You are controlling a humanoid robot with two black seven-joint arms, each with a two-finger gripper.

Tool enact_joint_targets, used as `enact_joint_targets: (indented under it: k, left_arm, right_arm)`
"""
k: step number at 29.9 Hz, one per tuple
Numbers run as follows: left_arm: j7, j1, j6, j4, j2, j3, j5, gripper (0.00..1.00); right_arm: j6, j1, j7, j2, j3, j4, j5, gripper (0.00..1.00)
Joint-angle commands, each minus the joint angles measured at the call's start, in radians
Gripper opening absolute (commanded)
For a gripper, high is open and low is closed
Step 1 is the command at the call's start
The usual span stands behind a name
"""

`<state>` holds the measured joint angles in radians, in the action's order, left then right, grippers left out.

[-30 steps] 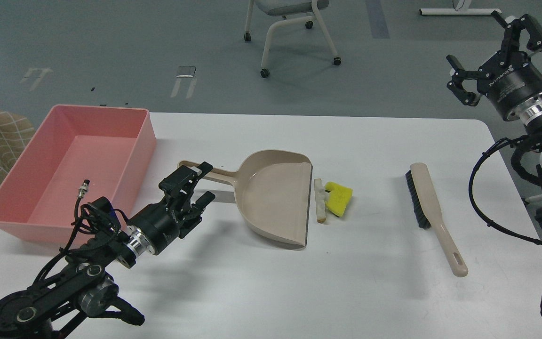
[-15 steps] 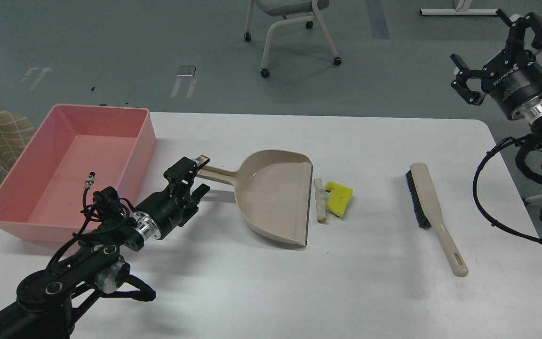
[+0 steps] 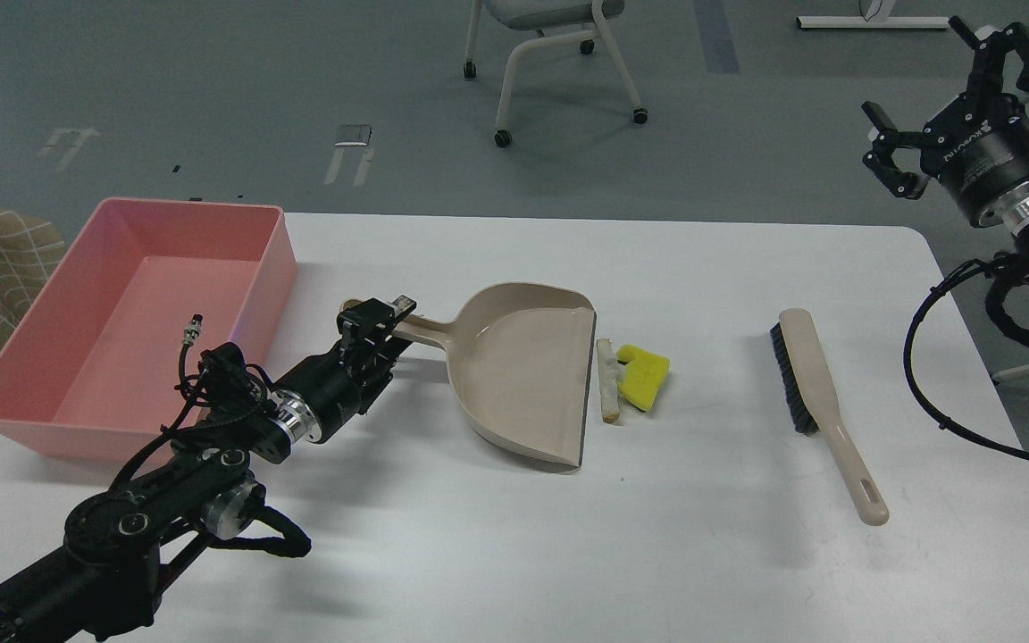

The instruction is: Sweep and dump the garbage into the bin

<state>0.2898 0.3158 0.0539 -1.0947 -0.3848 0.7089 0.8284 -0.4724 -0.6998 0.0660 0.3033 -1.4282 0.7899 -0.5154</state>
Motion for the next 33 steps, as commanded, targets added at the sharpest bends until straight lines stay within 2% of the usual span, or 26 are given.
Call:
enact_joint_targets:
  k: [1,11,16,18,20,22,24,31,33]
  left_arm:
    - [0.025,0.003,0.000,0.025,0.001,-0.002,0.000,0.40]
    - [0.028,0.034,0.009,0.104,0.024,-0.002,0.000,0.42]
    - [0.028,0.043,0.015,0.107,0.035,0.001,-0.005,0.49]
    - [0.028,0.043,0.015,0.107,0.038,0.001,-0.008,0.59]
    - [0.028,0.046,0.014,0.107,0.041,0.001,-0.009,0.60]
    - [0.031,0.046,0.014,0.108,0.047,0.001,-0.009,0.57]
    - [0.043,0.048,0.012,0.108,0.049,0.001,-0.008,0.47]
    - [0.057,0.062,0.011,0.150,0.055,0.001,-0.008,0.28]
    - [0.064,0.065,0.012,0.151,0.055,0.000,-0.006,0.13]
  right_arm:
    - [0.000,0.000,0.000,0.000,0.002,0.000,0.000,1.00]
    - [0.000,0.005,0.000,-0.003,0.003,0.000,0.000,1.00]
    - [0.000,0.005,0.001,-0.001,0.002,0.002,0.000,1.00]
    - [0.000,0.006,0.001,0.000,0.003,0.002,0.000,1.00]
    - [0.000,0.008,0.001,0.000,0.003,0.002,0.000,1.00]
    - [0.000,0.008,0.001,0.000,0.003,0.002,0.000,1.00]
    - [0.000,0.011,0.000,0.000,0.002,0.002,0.000,1.00]
    - [0.000,0.013,0.001,0.000,0.003,0.002,0.000,1.00]
    - [0.000,0.013,0.000,0.000,0.003,0.002,0.000,1.00]
